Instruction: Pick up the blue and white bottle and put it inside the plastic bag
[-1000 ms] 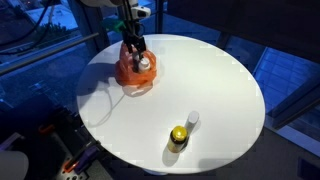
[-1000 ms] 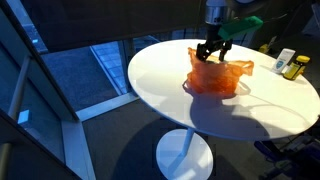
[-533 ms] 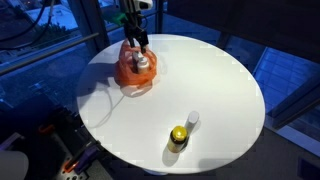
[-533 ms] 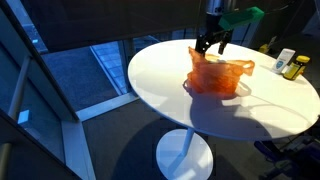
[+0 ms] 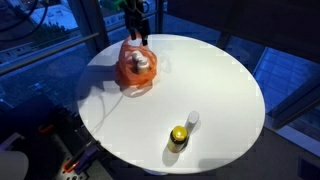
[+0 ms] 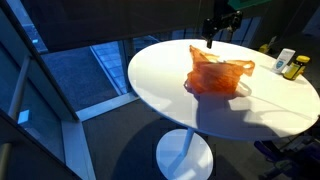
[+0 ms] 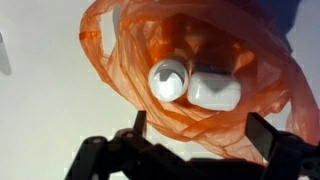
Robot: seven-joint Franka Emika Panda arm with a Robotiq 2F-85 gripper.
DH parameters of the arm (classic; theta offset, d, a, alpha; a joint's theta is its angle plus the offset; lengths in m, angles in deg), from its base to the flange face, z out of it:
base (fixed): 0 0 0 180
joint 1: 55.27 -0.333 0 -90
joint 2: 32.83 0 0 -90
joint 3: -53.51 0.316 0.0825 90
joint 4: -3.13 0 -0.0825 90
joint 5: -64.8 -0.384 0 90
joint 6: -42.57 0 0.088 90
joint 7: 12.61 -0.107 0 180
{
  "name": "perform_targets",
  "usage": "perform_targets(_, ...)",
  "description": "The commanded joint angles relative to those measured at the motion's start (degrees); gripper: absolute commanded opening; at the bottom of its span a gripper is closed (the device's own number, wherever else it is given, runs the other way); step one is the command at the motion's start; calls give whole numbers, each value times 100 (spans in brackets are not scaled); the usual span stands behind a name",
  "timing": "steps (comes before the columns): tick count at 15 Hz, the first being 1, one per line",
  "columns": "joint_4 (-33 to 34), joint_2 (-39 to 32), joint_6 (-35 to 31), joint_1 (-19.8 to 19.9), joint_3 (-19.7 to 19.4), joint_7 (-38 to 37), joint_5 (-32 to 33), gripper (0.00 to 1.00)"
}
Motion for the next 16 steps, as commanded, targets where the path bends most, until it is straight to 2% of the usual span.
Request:
perform_targets(1, -120, 471, 332, 217, 43, 180, -179, 100)
perform_targets(4, -128, 735, 604, 435, 69, 416, -410, 100)
perform_targets(10, -156, 1216, 1209, 928, 51, 1658, -1095, 100)
perform_targets(16, -252, 1793, 1761, 1128, 30, 2394, -1153, 100)
